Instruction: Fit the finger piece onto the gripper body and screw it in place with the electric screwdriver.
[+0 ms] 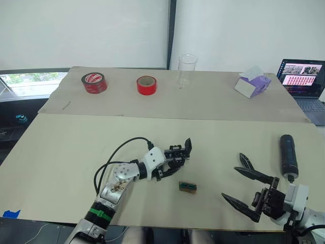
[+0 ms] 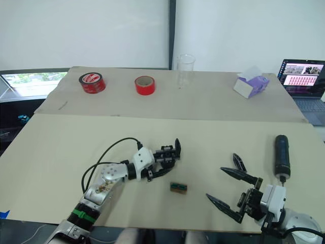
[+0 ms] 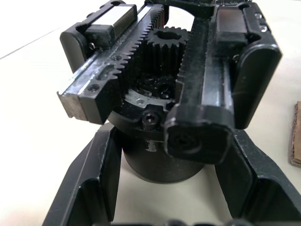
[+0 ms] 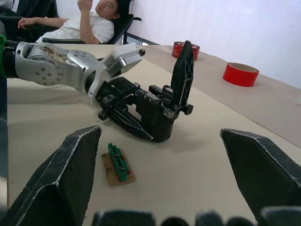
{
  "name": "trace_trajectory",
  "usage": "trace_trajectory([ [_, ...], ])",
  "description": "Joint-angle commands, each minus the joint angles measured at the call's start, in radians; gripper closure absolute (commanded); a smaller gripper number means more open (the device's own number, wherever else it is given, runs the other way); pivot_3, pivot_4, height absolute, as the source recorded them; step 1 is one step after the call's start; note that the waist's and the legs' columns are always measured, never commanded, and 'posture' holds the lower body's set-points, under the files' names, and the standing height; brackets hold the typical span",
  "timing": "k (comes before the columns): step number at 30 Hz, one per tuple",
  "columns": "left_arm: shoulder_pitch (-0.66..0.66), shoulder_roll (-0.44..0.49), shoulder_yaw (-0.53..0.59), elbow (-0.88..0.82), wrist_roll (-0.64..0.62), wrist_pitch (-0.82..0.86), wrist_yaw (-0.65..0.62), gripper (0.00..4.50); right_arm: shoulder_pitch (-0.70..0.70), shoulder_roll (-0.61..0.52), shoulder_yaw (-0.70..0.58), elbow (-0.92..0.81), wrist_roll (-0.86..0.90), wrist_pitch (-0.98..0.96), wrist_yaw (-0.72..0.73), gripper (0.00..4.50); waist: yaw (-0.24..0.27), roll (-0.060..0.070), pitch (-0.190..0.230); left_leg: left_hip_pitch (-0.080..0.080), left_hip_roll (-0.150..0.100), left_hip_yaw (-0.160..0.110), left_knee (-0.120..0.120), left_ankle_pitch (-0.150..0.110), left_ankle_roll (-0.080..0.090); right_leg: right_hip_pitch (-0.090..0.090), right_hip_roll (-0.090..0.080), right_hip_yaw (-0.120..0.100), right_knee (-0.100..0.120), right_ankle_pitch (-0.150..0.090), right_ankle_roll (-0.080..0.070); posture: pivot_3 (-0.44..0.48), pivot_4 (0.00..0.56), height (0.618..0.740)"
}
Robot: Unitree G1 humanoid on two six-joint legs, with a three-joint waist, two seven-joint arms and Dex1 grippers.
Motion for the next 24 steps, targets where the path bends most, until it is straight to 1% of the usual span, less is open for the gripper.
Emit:
trace_trajectory([
  [1,-0.004,0.0,-0.001,-0.023,-0.025,0.05,-0.024,2.21,-0.003,-0.006,-0.031,-0.003,0.004,-0.041,0.008,0.0,0.003,0.001,0.0,0.0,0.0,0.0,0.0,0.0,0.0,0.0,0.0,0.0,0.0,0.0,0.0,0.0,0.15,0.74],
  [3,-0.002,0.012,0.006,-0.029,-0.03,0.067,-0.039,1.15,-0.003,-0.004,-0.033,0.007,0.003,-0.048,0.014,0.0,0.003,0.001,-0.001,0.0,0.0,0.0,0.0,0.0,0.0,0.0,0.0,0.0,0.0,0.0,0.0,0.0,0.15,0.74],
  [4,0.0,0.02,0.011,-0.031,-0.037,0.077,-0.052,0.8,-0.003,-0.003,-0.034,0.014,0.004,-0.054,0.019,0.0,0.002,0.001,-0.001,0.0,0.0,0.0,0.0,0.0,0.0,0.0,0.0,0.0,0.0,0.0,0.0,0.0,0.15,0.74],
  [5,0.0,0.03,0.013,-0.033,-0.047,0.088,-0.069,0.32,-0.003,-0.002,-0.036,0.023,0.004,-0.061,0.024,0.0,0.002,0.001,-0.001,0.0,0.0,0.0,0.0,0.0,0.0,0.0,0.0,0.0,0.0,0.0,0.0,0.0,0.15,0.74],
  [6,-0.002,0.04,0.013,-0.033,-0.052,0.095,-0.084,0.06,-0.003,-0.003,-0.036,0.03,0.004,-0.069,0.03,0.0,0.002,0.001,-0.001,0.0,0.0,0.0,0.0,0.0,0.0,0.0,0.0,0.0,0.0,0.0,0.0,0.0,0.15,0.74],
  [10,-0.051,0.088,0.039,0.024,-0.076,0.066,-0.164,0.06,-0.003,-0.006,-0.035,0.056,0.002,-0.095,0.053,0.0,0.0,0.002,-0.001,0.001,0.0,0.0,0.0,0.0,0.0,0.0,0.001,0.0,0.001,0.0,0.0,0.0,0.15,0.74],
  [13,-0.102,0.119,0.042,0.102,-0.092,0.022,-0.251,0.06,0.002,-0.006,-0.038,0.063,0.004,-0.101,0.058,0.0,0.001,0.002,-0.001,0.001,0.0,0.0,0.0,0.0,0.0,0.0,0.001,0.0,0.001,-0.001,0.0,0.0,0.15,0.74],
  [15,-0.153,0.128,0.032,0.182,-0.09,-0.044,-0.327,0.06,0.001,-0.009,-0.041,0.066,0.005,-0.101,0.056,0.0,0.001,0.002,-0.001,0.001,0.0,0.0,0.0,0.0,0.0,0.0,0.001,0.0,0.001,-0.001,0.0,0.0,0.15,0.74],
  [19,-0.278,0.102,0.022,0.37,-0.091,-0.138,-0.47,0.06,0.0,-0.016,-0.045,0.054,0.005,-0.088,0.043,0.0,0.005,0.002,-0.001,-0.001,-0.001,0.0,0.001,0.0,0.0,0.0,0.0,-0.001,0.0,0.0,0.0,0.0,0.15,0.74],
  [21,-0.335,0.075,0.025,0.454,-0.089,-0.171,-0.513,0.06,0.004,-0.019,-0.048,0.042,0.003,-0.082,0.034,0.0,0.006,0.002,-0.001,-0.002,-0.001,0.0,0.003,0.0,0.001,0.0,0.0,-0.001,0.0,0.0,0.0,0.0,0.15,0.74],
  [24,-0.392,0.028,0.03,0.549,-0.078,-0.221,-0.541,0.06,0.015,-0.022,-0.051,0.022,-0.001,-0.076,0.017,0.0,0.004,0.002,-0.001,-0.003,-0.001,0.0,0.005,-0.002,0.003,0.0,0.0,-0.001,0.0,0.0,0.0,0.0,0.15,0.74],
])
